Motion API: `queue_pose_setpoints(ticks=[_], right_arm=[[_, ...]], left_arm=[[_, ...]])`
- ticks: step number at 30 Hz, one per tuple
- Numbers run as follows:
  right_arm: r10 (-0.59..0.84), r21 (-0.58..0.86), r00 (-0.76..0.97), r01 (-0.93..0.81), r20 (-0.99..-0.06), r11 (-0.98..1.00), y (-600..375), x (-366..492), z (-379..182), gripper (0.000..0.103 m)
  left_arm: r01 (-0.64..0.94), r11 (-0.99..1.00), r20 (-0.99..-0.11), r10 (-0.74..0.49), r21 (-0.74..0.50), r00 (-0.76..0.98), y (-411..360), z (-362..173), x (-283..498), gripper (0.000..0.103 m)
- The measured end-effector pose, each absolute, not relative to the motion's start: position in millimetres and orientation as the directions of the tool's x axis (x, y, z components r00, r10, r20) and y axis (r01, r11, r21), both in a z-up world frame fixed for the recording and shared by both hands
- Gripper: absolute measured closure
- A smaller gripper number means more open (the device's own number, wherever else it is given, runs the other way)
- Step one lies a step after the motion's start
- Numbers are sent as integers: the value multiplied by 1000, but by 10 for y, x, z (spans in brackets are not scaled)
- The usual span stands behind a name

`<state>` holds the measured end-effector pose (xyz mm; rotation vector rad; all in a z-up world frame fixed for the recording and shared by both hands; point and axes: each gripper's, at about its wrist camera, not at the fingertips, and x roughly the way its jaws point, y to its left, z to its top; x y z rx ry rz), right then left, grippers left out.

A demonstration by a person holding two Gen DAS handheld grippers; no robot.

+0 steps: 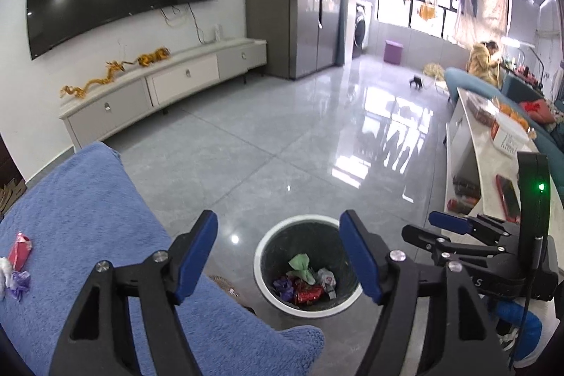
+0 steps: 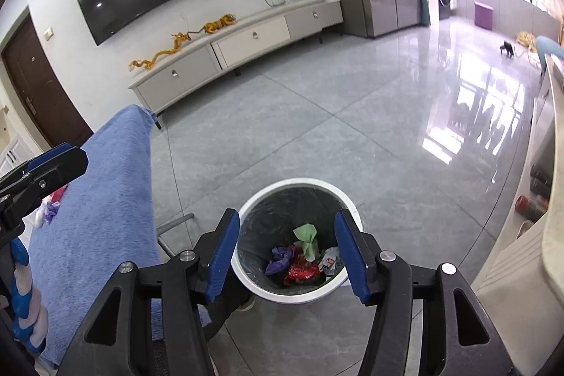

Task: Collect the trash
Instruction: 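Move both open tools back over the rug toward the white bags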

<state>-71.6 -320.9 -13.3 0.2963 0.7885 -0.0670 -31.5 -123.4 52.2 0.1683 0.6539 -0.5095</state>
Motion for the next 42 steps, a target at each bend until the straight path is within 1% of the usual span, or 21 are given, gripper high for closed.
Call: queue_pose_setpoints(ticks=[5, 12, 16, 20, 25, 30, 40, 42], right_arm=[[51, 217, 736, 132, -675, 967, -3074, -766, 113, 47], [102, 196, 759, 34, -643, 980, -2734, -788, 384, 47], [129, 168, 770, -28, -626, 985, -2501, -791, 542, 47], [154, 147, 776, -80, -612, 986, -2302, -754, 693, 45], [209, 126, 758, -167, -617, 978, -1960, -561, 780, 45], [287, 131, 714, -267, -638, 955, -1557, -275, 752, 45], [435, 128, 565, -500, -701, 856, -423, 338, 491, 45], [457, 128, 530, -544, -715, 830, -183, 427, 431, 45]], left_arm=[[473, 881, -565, -398, -15, 723, -967, 703, -457, 33], [416, 909, -473, -373, -16, 798, -532, 910, -652, 33], [393, 920, -454, -355, -12, 817, -325, 957, -738, 33], [373, 928, -469, -338, -20, 816, -74, 932, -735, 33], [289, 956, -486, -277, -51, 829, 438, 783, -649, 33], [168, 983, -533, -181, -74, 826, 1147, 529, -544, 33], [-91, 995, -615, 46, -41, 787, 2702, 89, -391, 32], [-133, 990, -629, 74, -48, 774, 2979, 18, -351, 30]])
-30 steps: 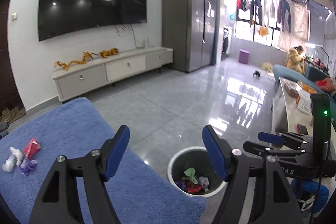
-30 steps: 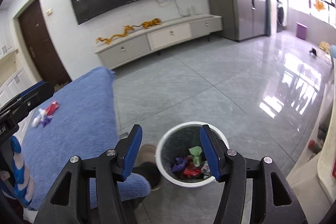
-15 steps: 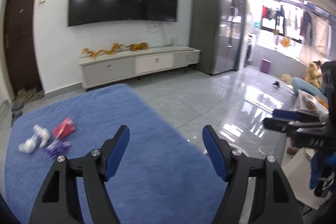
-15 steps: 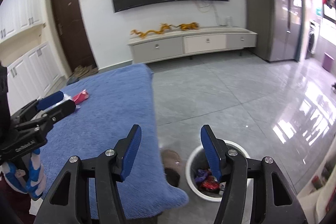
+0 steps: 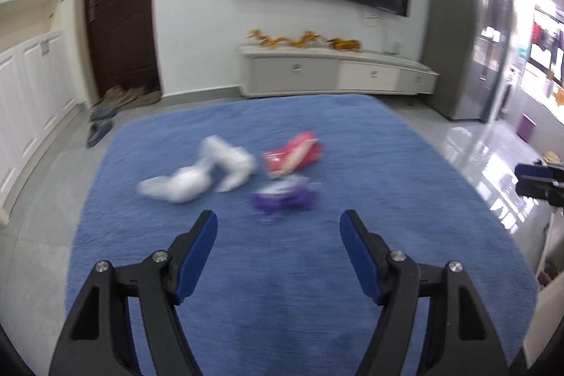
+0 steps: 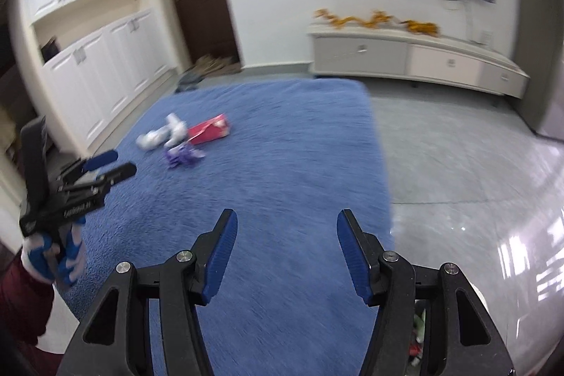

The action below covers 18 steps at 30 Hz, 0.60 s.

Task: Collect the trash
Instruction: 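Move both open tools back over the rug toward the white bags, then grasp the white plastic bag with the left tool while the right tool grasps the purple bag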

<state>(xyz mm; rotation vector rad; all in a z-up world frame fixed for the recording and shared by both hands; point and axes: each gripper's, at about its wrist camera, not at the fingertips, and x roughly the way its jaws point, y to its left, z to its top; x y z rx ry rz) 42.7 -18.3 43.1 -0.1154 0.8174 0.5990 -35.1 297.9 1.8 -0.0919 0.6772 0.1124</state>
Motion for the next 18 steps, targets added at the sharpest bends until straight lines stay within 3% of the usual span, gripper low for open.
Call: queue_pose_setpoints(ticks=[7, 18], right_arm=[[544, 171, 381, -680, -747, 712, 714, 748, 101, 40], [630, 236, 216, -798, -746, 555, 1827, 1159, -201, 37]], left_arm=[[-217, 973, -652, 117, -75, 749, 3614, -93, 14, 24], [-171, 985, -704, 119, -3, 700, 3967, -278, 670, 23]])
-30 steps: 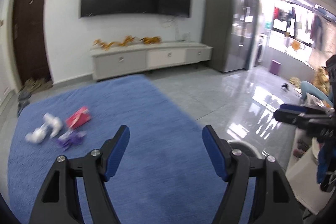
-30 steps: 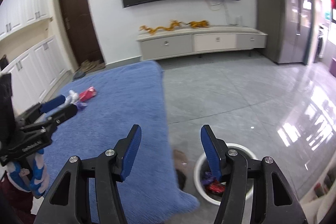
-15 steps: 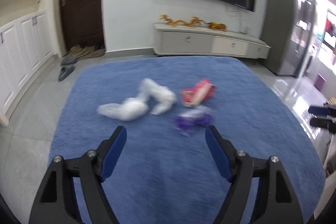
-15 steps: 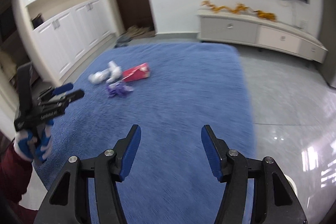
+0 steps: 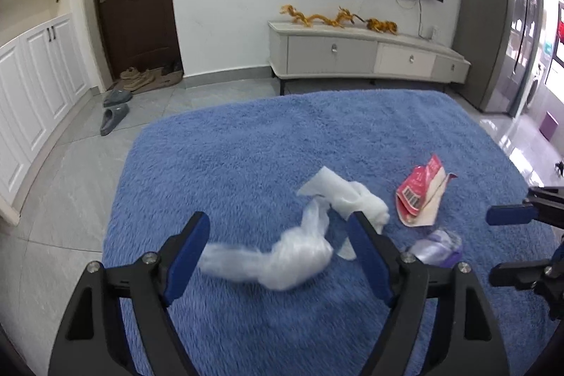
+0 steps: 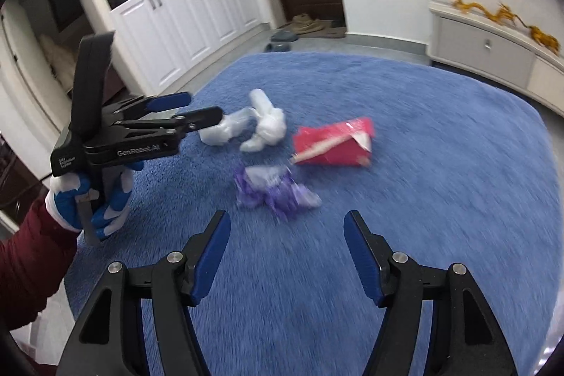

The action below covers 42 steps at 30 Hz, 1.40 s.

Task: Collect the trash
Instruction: 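Grasp the white plastic bag with the left tool while the right tool grasps the purple bag, then carry both bags over the trash bin and open both tools to drop them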

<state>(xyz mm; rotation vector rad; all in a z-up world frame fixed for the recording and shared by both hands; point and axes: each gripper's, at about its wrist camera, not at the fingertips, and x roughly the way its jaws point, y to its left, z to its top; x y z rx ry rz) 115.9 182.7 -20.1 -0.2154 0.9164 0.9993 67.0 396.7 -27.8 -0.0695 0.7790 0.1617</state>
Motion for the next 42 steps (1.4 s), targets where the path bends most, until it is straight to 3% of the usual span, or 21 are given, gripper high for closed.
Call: queue_pose_setpoints(ticks=[11, 13, 14, 15, 16, 23, 32, 42], right_arm=[[631, 228, 159, -843, -759, 487, 2344, 1303, -442, 38], [619, 216, 160, -846, -769, 488, 2355, 1285, -478, 50], [607, 202, 166, -847, -777, 491, 2356, 1266, -503, 65], [599, 190, 175, -847, -781, 496, 2351, 1255, -514, 74], [596, 186, 180, -846, -783, 500, 2329, 1244, -518, 74], [605, 195, 206, -825, -769, 530, 1969, 1117, -401, 76], [605, 208, 277, -766, -746, 608, 1109, 797, -171, 76], [565, 227, 450, -607, -692, 761, -265, 227, 108, 76]], left_arm=[[-84, 995, -782, 10, -55, 624, 4051, -545, 700, 23], [-71, 997, -778, 11, -43, 628, 3998, -550, 635, 24], [-69, 997, -777, 11, -41, 629, 3983, -547, 618, 24], [-66, 997, -774, 13, -38, 633, 3957, -539, 591, 30], [-65, 997, -773, 14, -34, 634, 3945, -534, 575, 43], [-57, 997, -758, -1, -51, 653, 3788, -478, 386, 71], [10, 997, -723, -58, -70, 689, 3224, -234, -91, 74], [177, 984, -699, -119, 11, 705, 2135, 138, -282, 74]])
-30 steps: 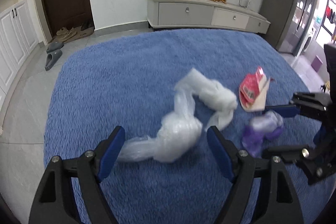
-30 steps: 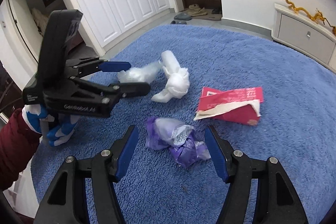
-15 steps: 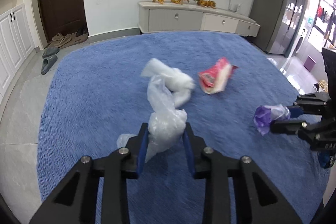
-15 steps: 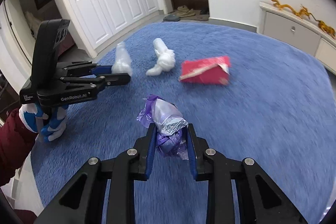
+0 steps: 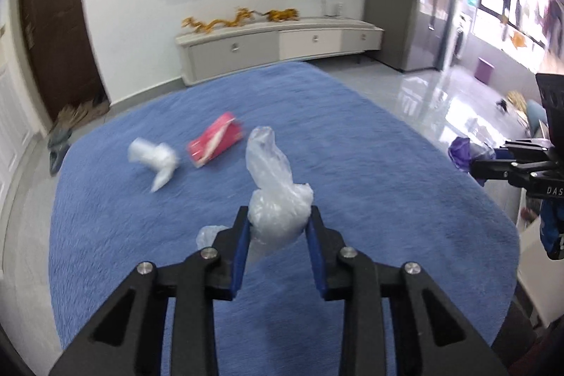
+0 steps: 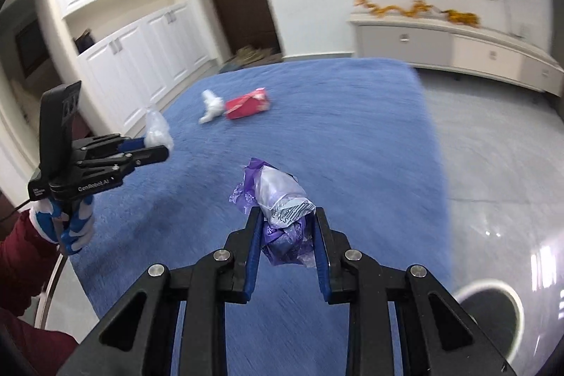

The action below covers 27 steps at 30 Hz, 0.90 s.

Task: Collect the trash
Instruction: 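Carry both bags over the trash bin and open both tools to drop them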

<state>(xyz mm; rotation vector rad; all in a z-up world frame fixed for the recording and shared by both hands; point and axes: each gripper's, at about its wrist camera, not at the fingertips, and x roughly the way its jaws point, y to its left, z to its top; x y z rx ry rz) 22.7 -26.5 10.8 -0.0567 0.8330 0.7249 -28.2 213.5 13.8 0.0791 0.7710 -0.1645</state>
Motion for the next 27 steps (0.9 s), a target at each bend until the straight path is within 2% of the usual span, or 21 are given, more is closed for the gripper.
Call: queue_pose_setpoints(ticks=[5, 11, 15, 20, 25, 27], right_arm=[[481, 234, 544, -461, -688, 856, -1056, 116, 104, 76], [318, 252, 618, -194, -719, 948, -2106, 28, -92, 76], [237, 273, 604, -34, -761, 962, -2663, 39, -357, 75], [207, 287, 572, 51, -793, 957, -2987, 161, -679, 74], [192, 294, 550, 102, -813, 950, -3227, 277, -935, 71], [179, 289, 541, 125, -822, 949, -3323, 294, -1035, 62]], left_arm=[[294, 956, -695, -207, 7, 689, 1421, 258, -81, 74], [470, 878, -721, -385, -94, 576, 366, 209, 220, 72], [577, 809, -753, -449, -113, 482, -456, 74, 437, 72], [642, 749, -787, -492, -165, 372, -1150, -142, 641, 70], [675, 712, -813, -501, -193, 296, -1619, -352, 779, 43], [683, 701, -815, -508, -202, 280, -1731, -396, 796, 42]])
